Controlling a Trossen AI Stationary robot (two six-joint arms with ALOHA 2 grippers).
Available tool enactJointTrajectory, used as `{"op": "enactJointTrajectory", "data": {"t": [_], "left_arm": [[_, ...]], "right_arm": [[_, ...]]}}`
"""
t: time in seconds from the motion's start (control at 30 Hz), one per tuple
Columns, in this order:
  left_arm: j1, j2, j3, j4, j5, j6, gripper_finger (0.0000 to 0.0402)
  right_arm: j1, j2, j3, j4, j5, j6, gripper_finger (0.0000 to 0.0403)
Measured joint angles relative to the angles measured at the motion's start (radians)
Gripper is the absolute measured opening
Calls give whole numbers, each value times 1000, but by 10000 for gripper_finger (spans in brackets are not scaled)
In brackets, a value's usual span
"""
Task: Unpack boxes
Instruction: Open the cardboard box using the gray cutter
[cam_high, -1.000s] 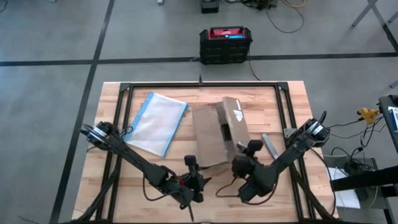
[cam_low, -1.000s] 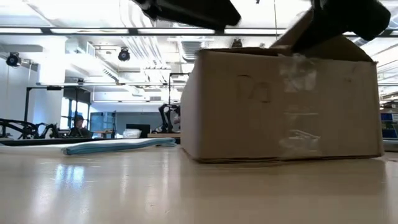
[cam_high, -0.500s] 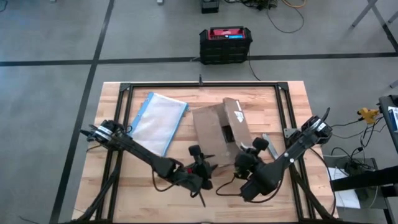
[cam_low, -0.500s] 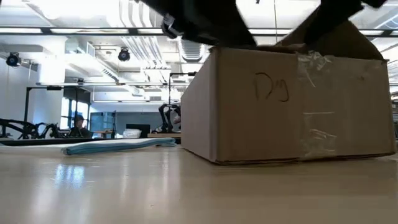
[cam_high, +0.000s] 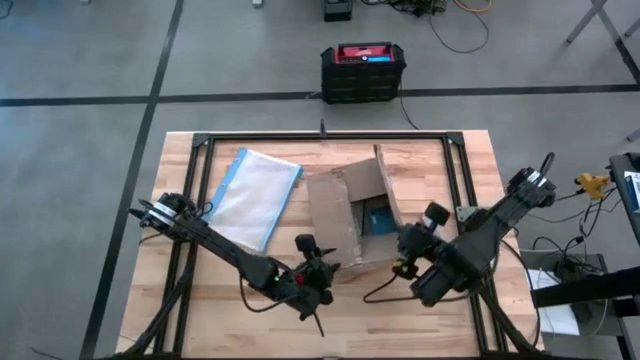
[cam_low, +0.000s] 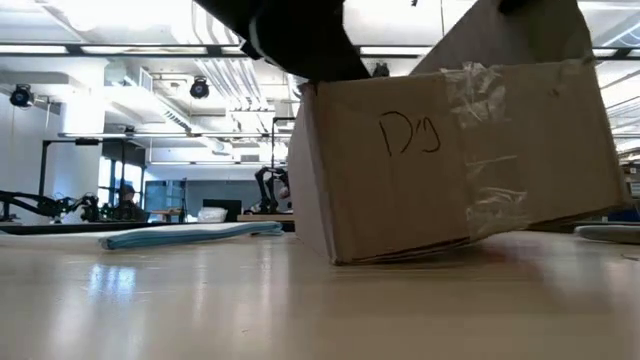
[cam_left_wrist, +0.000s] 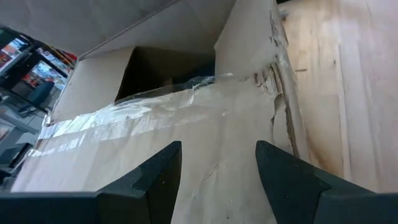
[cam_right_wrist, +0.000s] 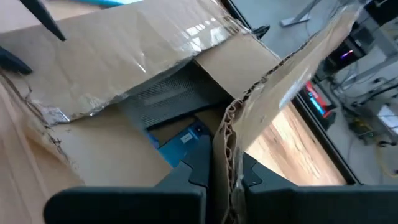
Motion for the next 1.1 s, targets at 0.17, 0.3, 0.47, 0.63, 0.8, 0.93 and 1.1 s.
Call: {"op": "enactJointTrajectory", "data": {"t": [0.17, 0.3, 0.47, 0.63, 0.8, 0.93, 1.1], "left_arm": [[-15, -26, -3, -60, -18, -9, 192], [-17, -44, -3, -86, -34, -10, 192], [-12, -98, -3, -79, -37, 68, 192], [37, -167, -3, -53, 37, 188, 192], [179, -243, -3, 39, 413, 254, 185], [334, -259, 2, 80, 640, 243, 167], [483, -213, 87, -27, 775, 156, 139]], "right_arm": [[0, -55, -15, -9, -13, 38, 3], [2, -42, -23, -1, -53, 87, 2], [2, -2, -25, 31, -87, 114, 2], [7, 3, -25, 113, -77, 48, 2], [6, -5, -25, 117, -28, 16, 2], [6, -6, -25, 116, 17, -10, 2], [6, -6, -25, 118, 22, -1, 2]]}}
